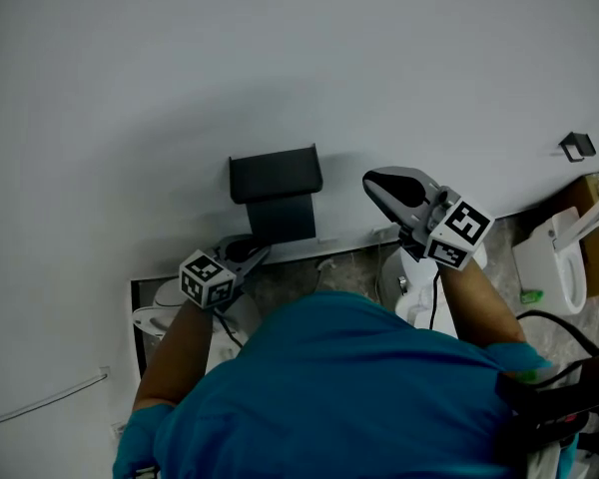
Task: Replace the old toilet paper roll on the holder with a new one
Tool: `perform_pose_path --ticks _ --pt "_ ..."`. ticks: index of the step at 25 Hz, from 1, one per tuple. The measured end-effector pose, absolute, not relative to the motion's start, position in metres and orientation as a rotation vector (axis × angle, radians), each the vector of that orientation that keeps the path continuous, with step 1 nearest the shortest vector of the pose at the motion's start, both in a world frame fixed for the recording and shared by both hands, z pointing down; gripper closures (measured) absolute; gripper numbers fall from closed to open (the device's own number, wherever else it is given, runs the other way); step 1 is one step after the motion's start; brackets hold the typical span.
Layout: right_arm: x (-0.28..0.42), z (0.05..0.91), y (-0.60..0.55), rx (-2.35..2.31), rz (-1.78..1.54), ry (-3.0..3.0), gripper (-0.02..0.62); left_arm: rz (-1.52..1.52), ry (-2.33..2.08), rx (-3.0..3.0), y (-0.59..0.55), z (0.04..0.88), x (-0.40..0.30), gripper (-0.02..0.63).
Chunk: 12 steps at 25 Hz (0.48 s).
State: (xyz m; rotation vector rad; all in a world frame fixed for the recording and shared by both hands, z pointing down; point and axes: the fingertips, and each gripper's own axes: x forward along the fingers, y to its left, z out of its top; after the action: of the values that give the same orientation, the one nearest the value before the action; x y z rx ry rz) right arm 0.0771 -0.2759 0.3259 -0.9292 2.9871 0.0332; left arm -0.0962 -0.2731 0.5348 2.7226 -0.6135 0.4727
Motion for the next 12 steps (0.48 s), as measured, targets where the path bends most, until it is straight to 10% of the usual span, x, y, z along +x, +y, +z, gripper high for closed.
perform_pose_path --ticks 12 --pt "0.085 0.33 -0.271 -0.95 0.014 3.011 0.578 0.631 -0.717 2.679 -0.319 0.562 -0.095 0.538"
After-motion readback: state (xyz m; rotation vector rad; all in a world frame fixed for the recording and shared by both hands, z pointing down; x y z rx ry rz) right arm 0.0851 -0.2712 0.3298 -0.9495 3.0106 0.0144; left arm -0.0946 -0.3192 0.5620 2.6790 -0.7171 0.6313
